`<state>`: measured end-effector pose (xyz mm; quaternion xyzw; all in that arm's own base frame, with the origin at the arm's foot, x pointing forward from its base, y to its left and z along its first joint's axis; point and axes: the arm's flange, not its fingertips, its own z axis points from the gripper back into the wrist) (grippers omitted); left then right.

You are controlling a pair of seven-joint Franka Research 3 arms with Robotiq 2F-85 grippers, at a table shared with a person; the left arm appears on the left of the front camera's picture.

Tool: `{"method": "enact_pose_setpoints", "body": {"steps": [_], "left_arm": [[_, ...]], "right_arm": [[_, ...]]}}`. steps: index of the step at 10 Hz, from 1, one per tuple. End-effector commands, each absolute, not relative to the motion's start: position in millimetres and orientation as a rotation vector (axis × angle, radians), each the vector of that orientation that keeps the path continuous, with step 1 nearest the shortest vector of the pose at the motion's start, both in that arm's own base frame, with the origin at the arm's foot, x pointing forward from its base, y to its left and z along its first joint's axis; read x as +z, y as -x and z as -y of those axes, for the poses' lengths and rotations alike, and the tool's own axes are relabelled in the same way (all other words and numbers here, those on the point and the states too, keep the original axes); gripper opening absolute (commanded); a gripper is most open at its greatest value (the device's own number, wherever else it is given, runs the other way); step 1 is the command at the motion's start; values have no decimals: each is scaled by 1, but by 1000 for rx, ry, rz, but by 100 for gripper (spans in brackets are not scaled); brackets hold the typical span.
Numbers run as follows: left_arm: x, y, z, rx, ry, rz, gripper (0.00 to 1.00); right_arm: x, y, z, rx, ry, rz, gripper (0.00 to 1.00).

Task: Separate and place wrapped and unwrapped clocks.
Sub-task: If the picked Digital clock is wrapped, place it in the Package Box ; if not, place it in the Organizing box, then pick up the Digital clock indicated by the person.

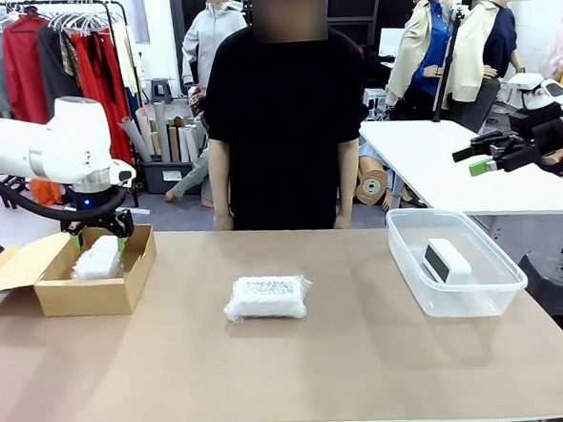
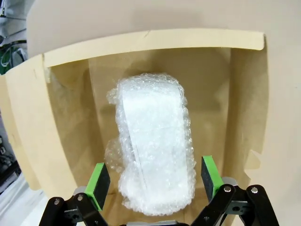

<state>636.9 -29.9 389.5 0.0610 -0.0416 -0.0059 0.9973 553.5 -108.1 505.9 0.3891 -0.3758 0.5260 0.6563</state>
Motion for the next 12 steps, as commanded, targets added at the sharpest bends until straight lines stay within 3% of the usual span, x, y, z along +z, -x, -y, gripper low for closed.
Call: {"method": "enact_pose_setpoints", "body": {"steps": [1,12], "left_arm": [[402,-630,25,-5,-112,82,100],[412,-632,29,-7,-123,100,100]], "right_arm": [[508,-553,107,1192,-881,847,100],[508,-553,107,1192,-881,847,100]]}}
